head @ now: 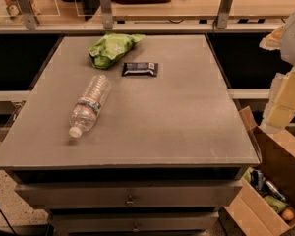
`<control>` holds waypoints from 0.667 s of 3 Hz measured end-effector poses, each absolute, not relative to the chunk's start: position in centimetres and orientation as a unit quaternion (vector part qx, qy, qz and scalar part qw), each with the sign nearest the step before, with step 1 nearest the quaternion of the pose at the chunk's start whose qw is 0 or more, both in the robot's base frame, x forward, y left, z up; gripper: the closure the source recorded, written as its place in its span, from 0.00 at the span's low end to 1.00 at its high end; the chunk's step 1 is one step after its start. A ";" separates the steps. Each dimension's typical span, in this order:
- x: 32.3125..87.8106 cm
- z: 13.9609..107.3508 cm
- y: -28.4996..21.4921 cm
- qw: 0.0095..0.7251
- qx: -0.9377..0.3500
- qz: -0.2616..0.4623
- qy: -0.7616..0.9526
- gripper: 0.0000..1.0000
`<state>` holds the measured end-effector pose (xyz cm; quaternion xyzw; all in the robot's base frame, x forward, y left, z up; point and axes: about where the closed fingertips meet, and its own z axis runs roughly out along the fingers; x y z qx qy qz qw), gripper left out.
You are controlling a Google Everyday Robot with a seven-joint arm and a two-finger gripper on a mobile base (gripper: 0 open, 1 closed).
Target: Pick water bottle
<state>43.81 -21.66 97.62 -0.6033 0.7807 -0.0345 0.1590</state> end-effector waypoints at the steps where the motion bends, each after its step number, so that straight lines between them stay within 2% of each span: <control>1: 43.8 97.6 -21.7 0.159 -0.603 -0.034 0.781 0.00; 2: 44.0 97.6 -21.4 0.162 -0.614 -0.050 0.771 0.00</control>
Offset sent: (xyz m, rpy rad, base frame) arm 0.0053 0.0050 -0.0055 -0.0606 -0.0418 0.0569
